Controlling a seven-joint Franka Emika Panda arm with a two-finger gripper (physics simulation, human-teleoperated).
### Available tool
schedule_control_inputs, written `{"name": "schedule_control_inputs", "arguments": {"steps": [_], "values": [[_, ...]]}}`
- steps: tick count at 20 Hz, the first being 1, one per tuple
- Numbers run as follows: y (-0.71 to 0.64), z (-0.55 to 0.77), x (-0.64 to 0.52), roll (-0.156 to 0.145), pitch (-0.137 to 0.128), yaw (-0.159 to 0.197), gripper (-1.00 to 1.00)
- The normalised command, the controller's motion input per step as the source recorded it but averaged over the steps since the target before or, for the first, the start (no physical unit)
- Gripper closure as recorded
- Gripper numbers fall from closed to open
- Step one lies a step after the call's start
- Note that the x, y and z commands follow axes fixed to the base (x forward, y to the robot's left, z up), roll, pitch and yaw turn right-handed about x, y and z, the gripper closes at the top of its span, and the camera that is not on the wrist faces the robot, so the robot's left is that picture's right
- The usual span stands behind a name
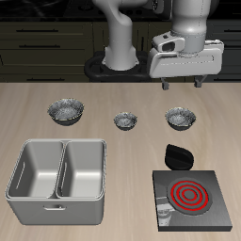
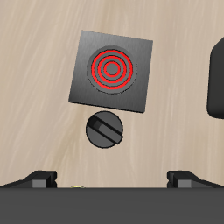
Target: Turn off the stove and place the smallest bowl in the left side of the drainer and the medium bowl in the right side
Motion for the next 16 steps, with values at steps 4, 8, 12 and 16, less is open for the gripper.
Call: {"name": "schedule_control_inputs", "arguments": {"steps": [4, 8, 12, 16], "values": [[0.03, -0.28, 0.07, 0.038, 0.025, 0.023, -1.0], [0.05, -0.27, 0.05, 0.002, -0.008, 0.063, -1.0], [0.05, -0.24, 0.06, 0.036, 0.016, 0.062, -1.0], [-0.01, -0.22, 0.11, 0.035, 0.025, 0.076, -1.0]]}}
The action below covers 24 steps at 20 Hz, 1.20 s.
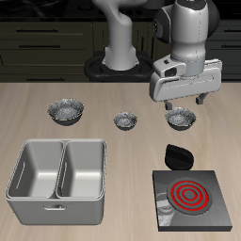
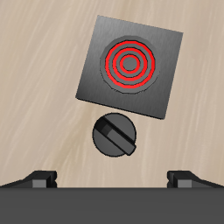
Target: Turn off the stove and place the smallest bowl in the left side of the drainer and the medium bowl in the right side
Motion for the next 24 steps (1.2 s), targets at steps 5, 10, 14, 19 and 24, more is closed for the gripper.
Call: {"name": "schedule_control_inputs", "arguments": {"steps": [5, 10, 14, 19, 24], "values": [[0.0, -0.26, 0.07, 0.02, 0.002, 0.057, -1.0], [0.01, -0.29, 0.05, 0.012, -0.002, 0.071, -1.0], [-0.04, -0.29, 0.09, 0.014, 0.033, 0.022, -1.0], [0.01, -0.19, 0.0, 0.023, 0.018, 0.006, -1.0], [-0.01, -0.25, -0.05, 0.027, 0.009, 0.03, -1.0]]}}
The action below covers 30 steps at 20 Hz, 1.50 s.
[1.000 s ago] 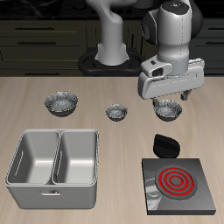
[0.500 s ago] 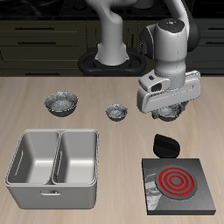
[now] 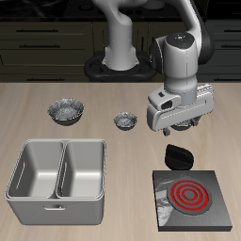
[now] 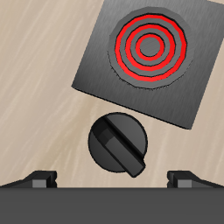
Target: Turn off the stove and place the smallest bowl in the left side of the drainer and the medium bowl in the right side
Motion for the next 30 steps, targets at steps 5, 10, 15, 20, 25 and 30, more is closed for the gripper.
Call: {"name": "schedule_control_inputs", "arguments": {"steps": [5, 10, 15, 20, 25, 30], "values": [[-0.05, -0.17, -0.03, -0.004, -0.001, 0.057, -1.0], [-0.11, -0.13, 0.06, -0.012, 0.006, 0.045, -1.0], [-0.07, -0.04, 0.06, -0.008, 0.009, 0.062, -1.0], [-0.06, -0.14, 0.06, -0.017, 0.024, 0.039, -1.0], [-0.01, -0.21, 0.04, -0.055, 0.037, 0.043, -1.0], [0.07, -0.11, -0.01, -0.04, 0.013, 0.054, -1.0]]}}
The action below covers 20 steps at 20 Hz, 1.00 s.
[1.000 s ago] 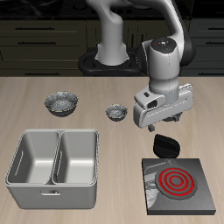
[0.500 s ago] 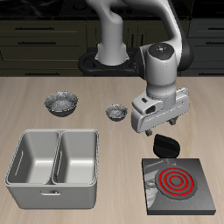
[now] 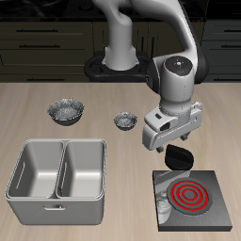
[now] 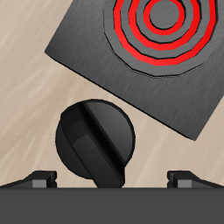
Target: Turn off the stove and place the smallest bowl in the left side of the drainer and the medium bowl in the right side
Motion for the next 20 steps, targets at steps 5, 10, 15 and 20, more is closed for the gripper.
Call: {"name": "schedule_control_inputs", "arguments": {"steps": [5, 10, 15, 20], "values": [[0.15, -0.08, -0.04, -0.031, -0.003, 0.068, -1.0], [-0.04, -0.13, 0.05, -0.024, 0.011, 0.065, -1.0], [-0.04, -0.03, 0.13, -0.054, -0.014, 0.08, -1.0], [-0.1, -0.19, 0.03, -0.031, 0.009, 0.085, -1.0]]}}
